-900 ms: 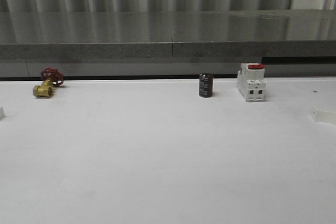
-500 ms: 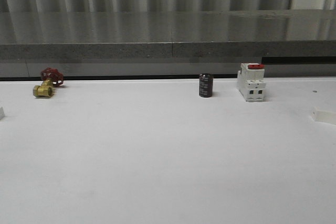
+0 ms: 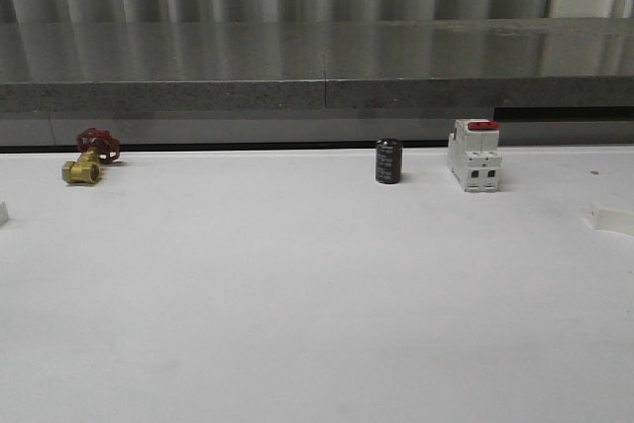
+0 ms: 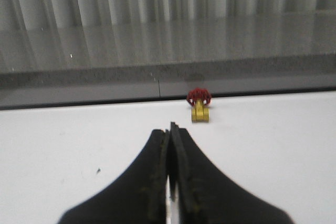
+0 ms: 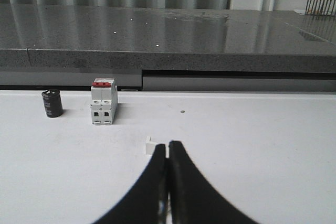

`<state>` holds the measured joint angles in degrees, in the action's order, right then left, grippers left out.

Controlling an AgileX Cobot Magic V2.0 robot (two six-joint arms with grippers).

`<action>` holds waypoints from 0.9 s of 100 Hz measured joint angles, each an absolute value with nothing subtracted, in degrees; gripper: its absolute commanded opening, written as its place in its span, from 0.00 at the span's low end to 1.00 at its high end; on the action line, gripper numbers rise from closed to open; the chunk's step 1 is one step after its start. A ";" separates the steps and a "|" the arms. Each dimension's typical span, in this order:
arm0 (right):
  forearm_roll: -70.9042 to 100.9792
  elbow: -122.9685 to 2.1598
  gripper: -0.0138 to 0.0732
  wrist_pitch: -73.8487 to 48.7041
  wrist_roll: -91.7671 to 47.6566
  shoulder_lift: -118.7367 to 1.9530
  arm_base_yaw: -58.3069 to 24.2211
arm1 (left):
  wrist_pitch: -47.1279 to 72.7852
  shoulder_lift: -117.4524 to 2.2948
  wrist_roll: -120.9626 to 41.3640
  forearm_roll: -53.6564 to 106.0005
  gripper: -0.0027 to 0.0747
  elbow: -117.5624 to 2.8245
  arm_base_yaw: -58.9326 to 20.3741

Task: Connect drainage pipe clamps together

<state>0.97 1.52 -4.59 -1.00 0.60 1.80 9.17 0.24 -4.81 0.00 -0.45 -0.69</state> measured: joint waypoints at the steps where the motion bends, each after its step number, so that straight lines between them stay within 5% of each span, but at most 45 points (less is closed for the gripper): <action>1: 0.97 1.52 0.08 -4.59 -1.00 0.60 1.80 | 10.26 0.24 -4.81 0.00 0.01 -0.63 -0.69; 24: 0.97 1.52 0.08 -4.59 -1.00 0.60 1.80 | 19.73 -1.83 -4.81 0.68 0.01 -8.62 -0.69; 58: 0.97 1.52 0.08 -4.59 -1.00 0.60 1.80 | 31.75 -20.54 -4.81 2.87 0.04 -22.61 -0.69; 80: 0.97 1.52 0.08 -4.69 -1.00 0.60 1.80 | 30.41 -32.87 -4.81 3.01 0.57 -25.74 -0.69; 90: 0.97 1.52 0.08 -4.69 -1.00 0.60 1.80 | 28.03 -37.73 -4.81 3.01 0.65 -27.10 -0.69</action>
